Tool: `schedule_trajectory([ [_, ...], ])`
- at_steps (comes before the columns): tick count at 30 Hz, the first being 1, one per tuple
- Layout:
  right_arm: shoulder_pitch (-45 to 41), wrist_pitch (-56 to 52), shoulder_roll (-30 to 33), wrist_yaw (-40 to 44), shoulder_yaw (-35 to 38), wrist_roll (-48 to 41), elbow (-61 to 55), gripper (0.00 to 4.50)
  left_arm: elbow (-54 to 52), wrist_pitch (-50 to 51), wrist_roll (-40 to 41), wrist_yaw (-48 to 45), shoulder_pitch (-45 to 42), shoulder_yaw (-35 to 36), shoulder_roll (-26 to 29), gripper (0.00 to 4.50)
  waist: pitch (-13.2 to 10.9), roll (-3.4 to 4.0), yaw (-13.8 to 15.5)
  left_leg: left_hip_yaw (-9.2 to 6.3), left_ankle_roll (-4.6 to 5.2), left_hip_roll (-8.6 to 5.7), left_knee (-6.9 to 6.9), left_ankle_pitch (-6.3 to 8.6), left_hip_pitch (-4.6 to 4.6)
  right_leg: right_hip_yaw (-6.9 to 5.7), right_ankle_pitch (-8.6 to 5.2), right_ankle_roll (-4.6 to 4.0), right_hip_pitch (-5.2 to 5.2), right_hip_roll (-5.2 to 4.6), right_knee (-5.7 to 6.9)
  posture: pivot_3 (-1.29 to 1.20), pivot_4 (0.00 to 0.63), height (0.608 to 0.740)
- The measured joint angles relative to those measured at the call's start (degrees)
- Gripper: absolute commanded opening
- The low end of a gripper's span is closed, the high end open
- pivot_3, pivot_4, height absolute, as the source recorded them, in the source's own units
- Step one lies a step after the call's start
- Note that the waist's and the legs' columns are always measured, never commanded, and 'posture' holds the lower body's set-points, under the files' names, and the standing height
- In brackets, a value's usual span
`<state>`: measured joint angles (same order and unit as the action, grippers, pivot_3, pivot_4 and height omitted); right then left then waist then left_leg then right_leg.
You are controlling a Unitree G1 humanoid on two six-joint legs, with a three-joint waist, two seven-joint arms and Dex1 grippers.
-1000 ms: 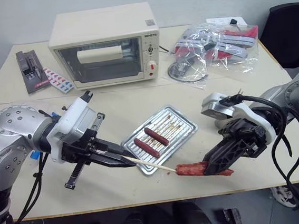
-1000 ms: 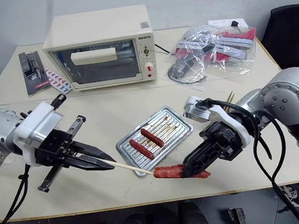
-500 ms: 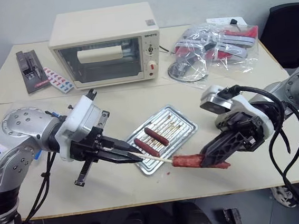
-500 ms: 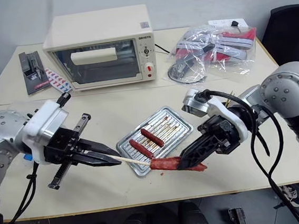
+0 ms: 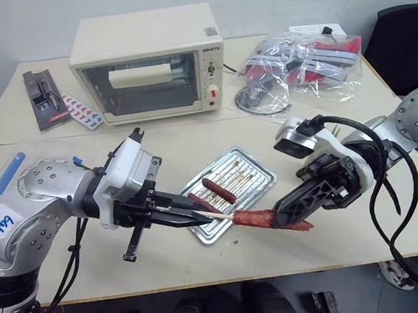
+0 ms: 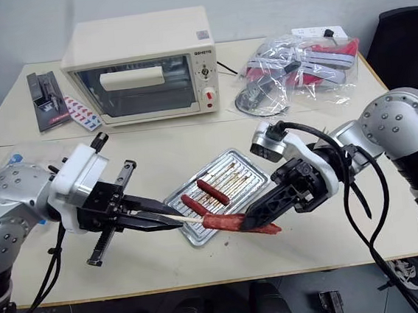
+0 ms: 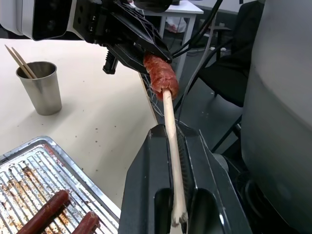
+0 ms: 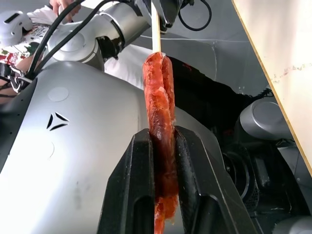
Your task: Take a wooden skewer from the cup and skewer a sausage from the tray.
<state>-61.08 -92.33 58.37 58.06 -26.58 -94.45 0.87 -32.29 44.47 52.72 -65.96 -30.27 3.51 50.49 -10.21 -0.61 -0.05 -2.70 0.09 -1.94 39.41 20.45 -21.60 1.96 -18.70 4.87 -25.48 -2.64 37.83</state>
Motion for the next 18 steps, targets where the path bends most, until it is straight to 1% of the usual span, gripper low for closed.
schedule_trajectory([
  [2, -0.25, 0.00, 0.00, -1.19, -0.01, -1.17, 0.19, 0.30, -0.25, -0.01, 0.01, 0.53, 0.40, 0.00, -0.48, 0.00, 0.00, 0.00, 0.01, 0.00, 0.00, 0.00, 0.00, 0.00, 0.00, -0.01, 0.00, 0.00, 0.00, 0.00, 0.00, 0.00, 0.150, 0.740],
  [3, -0.25, 0.00, 0.00, -1.75, -0.03, -1.68, 0.26, 0.98, -0.36, -0.01, 0.01, 0.84, 0.48, -0.02, -0.63, 0.00, 0.00, 0.00, 0.00, 0.00, 0.00, 0.00, 0.00, 0.00, 0.00, 0.00, 0.00, 0.00, 0.00, 0.00, 0.00, 0.00, 0.150, 0.740],
  [4, -0.26, 0.00, 0.00, -2.03, -0.03, -2.07, 0.38, 1.13, -0.51, -0.01, 0.01, 0.96, 0.49, -0.09, -0.73, 0.00, 0.00, 0.00, 0.00, 0.00, 0.00, 0.00, 0.00, 0.00, 0.00, 0.00, 0.00, 0.00, 0.00, 0.00, 0.00, 0.00, 0.150, 0.740],
  [7, -0.49, 0.00, 0.00, -3.24, -0.03, -3.90, 0.78, 1.93, -0.80, -0.01, 0.01, 1.64, 1.18, -0.19, -1.03, 0.00, 0.00, 0.00, -0.03, 0.00, 0.00, 0.00, 0.00, 0.00, 0.00, -0.01, 0.00, 0.00, 0.00, 0.00, 0.00, 0.00, 0.150, 0.740],
  [9, -0.49, 0.00, 0.00, -4.05, -0.03, -4.05, 0.93, 2.45, -0.78, -0.01, -0.01, 2.07, 1.90, -0.19, -1.04, 0.00, 0.00, 0.00, -0.01, 0.00, 0.00, 0.00, 0.00, 0.00, 0.00, 0.00, 0.00, 0.00, 0.00, 0.00, 0.00, 0.00, 0.150, 0.740],
  [10, -0.49, 0.00, 0.00, -4.51, -0.03, -4.07, 1.01, 2.64, -0.79, -0.01, -0.01, 2.20, 2.26, -0.17, -1.04, 0.00, 0.00, 0.00, 0.00, 0.00, 0.00, 0.00, 0.00, 0.00, -0.01, 0.00, 0.00, 0.00, 0.00, 0.00, 0.00, 0.00, 0.150, 0.740],
  [14, -0.48, 0.01, 0.00, -6.35, 0.07, -3.86, 1.15, 3.72, -0.79, -0.02, -0.01, 3.38, 5.47, 0.21, -1.01, 0.00, 0.00, 0.00, 0.01, -0.01, 0.00, 0.01, 0.00, 0.00, -0.01, -0.01, 0.00, 0.00, 0.00, 0.00, 0.00, 0.00, 0.150, 0.740],
  [15, -0.48, 0.00, 0.00, -6.62, 0.14, -3.72, 1.18, 3.72, -0.79, -0.03, -0.02, 3.62, 5.97, 0.45, -0.97, 0.00, 0.00, 0.00, 0.01, -0.01, 0.00, 0.01, 0.00, 0.00, -0.01, -0.01, 0.00, 0.00, 0.00, 0.00, 0.00, 0.00, 0.150, 0.740],
  [18, -0.55, 0.37, -1.69, -7.79, 3.45, 1.09, 1.22, 3.72, -1.10, -0.07, 0.02, 5.08, 9.42, 2.85, -0.83, 0.00, 0.00, 0.00, -0.09, 0.02, 0.01, 0.01, -0.01, 0.01, -0.01, 0.02, 0.00, 0.00, 0.00, 0.00, 0.00, 0.00, 0.150, 0.740],
])
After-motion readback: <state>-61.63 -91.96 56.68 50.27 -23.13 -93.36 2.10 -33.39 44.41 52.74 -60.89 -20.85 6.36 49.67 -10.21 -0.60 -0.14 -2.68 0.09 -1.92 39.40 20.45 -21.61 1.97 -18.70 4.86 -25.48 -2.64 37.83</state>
